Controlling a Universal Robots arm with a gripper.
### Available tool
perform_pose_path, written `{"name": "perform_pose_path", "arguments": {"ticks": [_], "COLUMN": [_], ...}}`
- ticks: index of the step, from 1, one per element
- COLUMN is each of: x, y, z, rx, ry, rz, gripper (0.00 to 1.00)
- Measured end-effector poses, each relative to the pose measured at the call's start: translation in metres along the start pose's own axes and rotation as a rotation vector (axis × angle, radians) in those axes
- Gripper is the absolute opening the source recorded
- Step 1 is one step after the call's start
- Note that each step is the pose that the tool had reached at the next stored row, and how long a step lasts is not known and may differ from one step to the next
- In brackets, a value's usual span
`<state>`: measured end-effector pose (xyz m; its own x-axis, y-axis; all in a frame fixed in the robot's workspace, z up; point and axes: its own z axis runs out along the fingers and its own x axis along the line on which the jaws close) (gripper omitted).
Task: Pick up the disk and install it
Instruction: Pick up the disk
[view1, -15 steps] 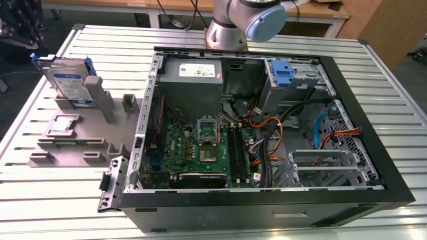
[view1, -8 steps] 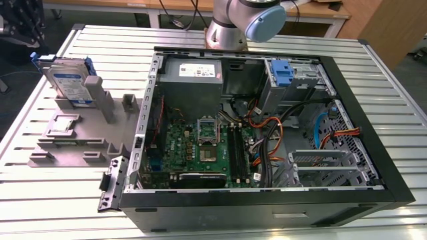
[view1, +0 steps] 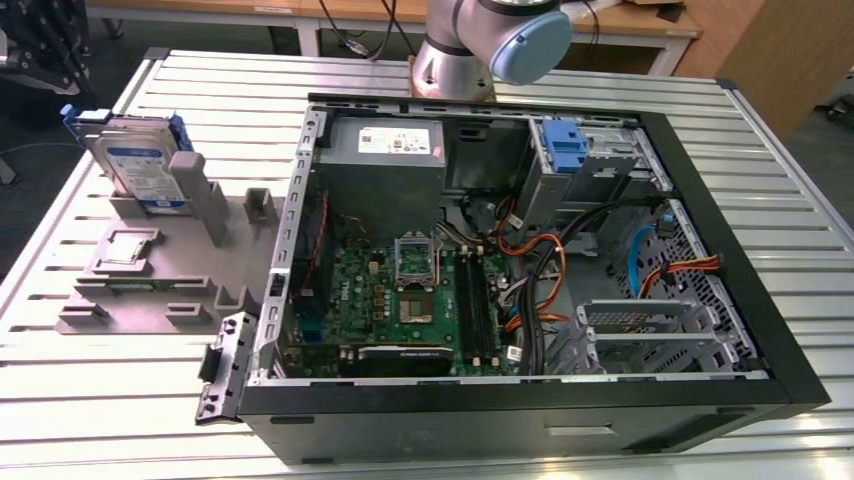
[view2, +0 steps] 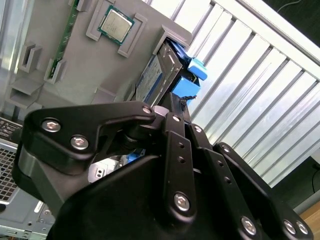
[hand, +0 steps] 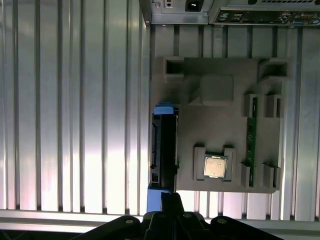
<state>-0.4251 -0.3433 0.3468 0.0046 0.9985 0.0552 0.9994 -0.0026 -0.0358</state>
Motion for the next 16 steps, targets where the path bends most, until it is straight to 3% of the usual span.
{"name": "perform_pose_path", "arguments": {"ticks": [10, 11, 16], "x": [0.0001, 0.0001, 0.0002], "y": [0.0, 0.0, 0.0], "z": [0.0, 0.0, 0.0], "rx": [0.0001, 0.0, 0.0], "ry": [0.0, 0.0, 0.0], "rz": [0.0, 0.0, 0.0], "gripper": [0.18, 0.25, 0.26]}}
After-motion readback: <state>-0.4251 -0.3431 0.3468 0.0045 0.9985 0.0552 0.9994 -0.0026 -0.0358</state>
